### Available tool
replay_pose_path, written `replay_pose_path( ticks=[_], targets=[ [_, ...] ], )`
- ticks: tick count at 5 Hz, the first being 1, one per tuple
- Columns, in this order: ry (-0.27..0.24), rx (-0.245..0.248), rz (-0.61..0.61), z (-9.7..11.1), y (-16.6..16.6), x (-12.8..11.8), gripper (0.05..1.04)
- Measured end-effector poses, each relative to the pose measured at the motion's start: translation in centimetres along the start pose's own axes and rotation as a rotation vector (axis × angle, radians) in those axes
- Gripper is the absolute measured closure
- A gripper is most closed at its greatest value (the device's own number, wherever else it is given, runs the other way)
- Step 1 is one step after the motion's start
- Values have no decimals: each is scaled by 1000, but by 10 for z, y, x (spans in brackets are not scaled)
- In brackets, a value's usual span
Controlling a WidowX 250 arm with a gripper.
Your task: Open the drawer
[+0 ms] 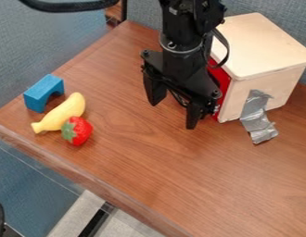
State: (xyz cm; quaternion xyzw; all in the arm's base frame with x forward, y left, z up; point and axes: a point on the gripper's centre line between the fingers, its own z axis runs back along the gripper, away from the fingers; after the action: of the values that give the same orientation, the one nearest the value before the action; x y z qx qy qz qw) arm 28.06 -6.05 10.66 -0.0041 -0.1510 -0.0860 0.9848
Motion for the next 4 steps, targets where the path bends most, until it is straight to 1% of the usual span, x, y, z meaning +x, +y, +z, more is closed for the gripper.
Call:
replay_pose_path(
  ticks=[1, 2, 3, 4],
  targets=[
    [29, 2, 8, -7, 0, -5, 84],
    [27, 8, 66, -7, 1, -4, 84],
    [7, 36, 175, -7, 5, 0, 84],
    [-31, 75, 269, -8, 10, 8, 84]
  ],
)
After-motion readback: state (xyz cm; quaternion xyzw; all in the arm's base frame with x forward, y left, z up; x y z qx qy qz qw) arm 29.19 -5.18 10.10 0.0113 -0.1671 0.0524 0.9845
